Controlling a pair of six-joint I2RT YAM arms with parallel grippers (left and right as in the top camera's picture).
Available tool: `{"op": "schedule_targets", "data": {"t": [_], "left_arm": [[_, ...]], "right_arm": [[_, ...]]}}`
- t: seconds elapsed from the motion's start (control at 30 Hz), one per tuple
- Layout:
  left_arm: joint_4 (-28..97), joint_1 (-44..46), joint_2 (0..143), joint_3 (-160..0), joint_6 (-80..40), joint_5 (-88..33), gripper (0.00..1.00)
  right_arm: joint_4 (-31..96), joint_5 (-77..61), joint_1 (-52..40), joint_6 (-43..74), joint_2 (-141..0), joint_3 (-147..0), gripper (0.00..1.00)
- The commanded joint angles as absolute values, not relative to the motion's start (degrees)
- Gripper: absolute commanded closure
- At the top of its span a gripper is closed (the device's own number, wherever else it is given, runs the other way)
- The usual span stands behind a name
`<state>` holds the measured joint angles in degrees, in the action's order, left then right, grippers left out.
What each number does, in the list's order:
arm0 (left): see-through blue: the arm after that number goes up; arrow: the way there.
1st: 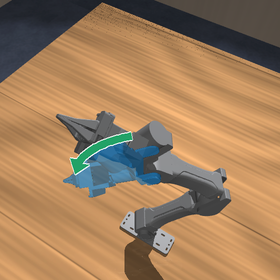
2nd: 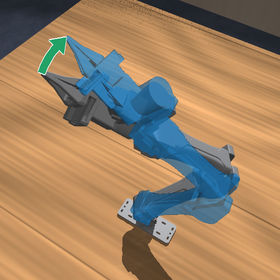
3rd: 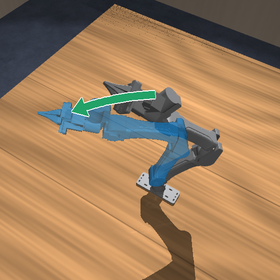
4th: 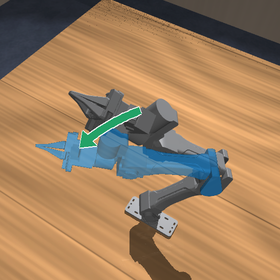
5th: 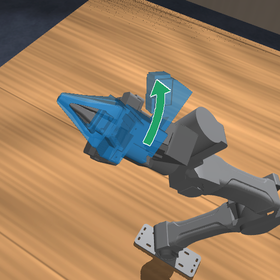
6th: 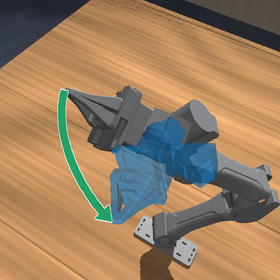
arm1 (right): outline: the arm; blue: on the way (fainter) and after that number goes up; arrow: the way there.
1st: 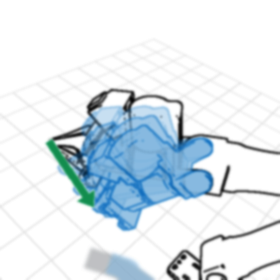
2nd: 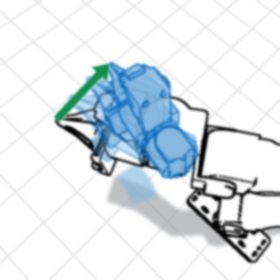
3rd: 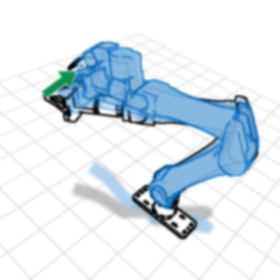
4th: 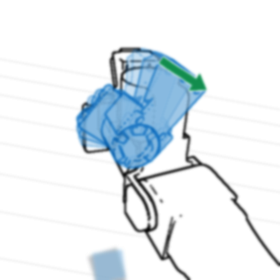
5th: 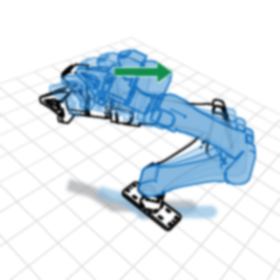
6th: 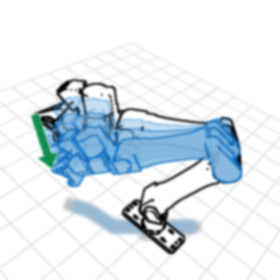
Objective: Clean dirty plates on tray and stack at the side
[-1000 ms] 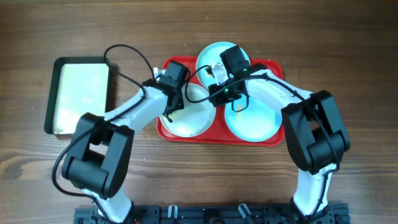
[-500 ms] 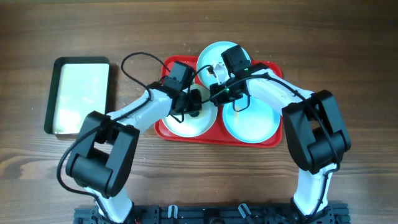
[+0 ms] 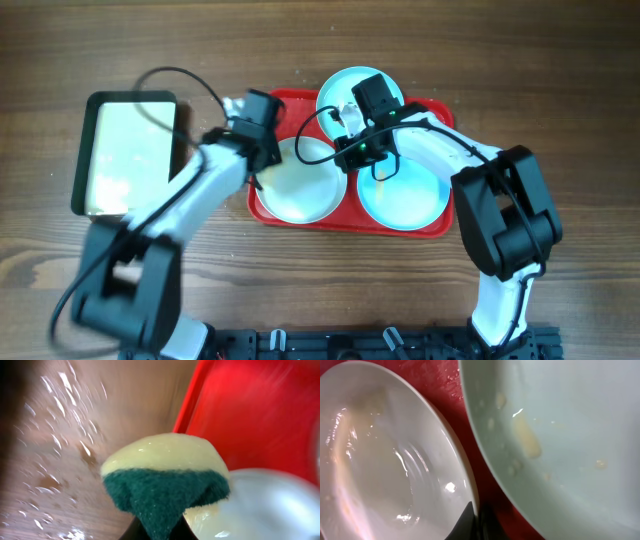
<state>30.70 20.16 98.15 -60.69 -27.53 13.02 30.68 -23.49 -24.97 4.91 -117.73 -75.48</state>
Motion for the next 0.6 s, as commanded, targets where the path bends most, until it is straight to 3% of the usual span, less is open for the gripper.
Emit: {"op": "schedule_targets", "data": {"t": [0.0, 0.23, 0.3, 0.57], "left_arm": [[27.05, 14.35, 83.61, -60.88, -27.46, 4.6, 0.96], [26.72, -1.02, 76.84, -60.86, -27.46, 2.61, 0.96], [26.76, -8.29, 76.88, -60.86, -27.49, 2.59, 0.96], [28.29, -12.12, 76.88, -60.86, -27.49, 2.57, 0.96]], "right_arm": [[30.59, -23.16, -24.53, 4.45, -112.75, -75.85, 0.96], [30.55, -12.6, -24.71, -0.05, -104.09, -77.49, 0.96], [28.86, 0.01, -26.2, -3.55, -99.55, -78.37, 0.96], [21.89, 22.44, -37.36, -17.5, -97.6, -78.5, 0.96]]}}
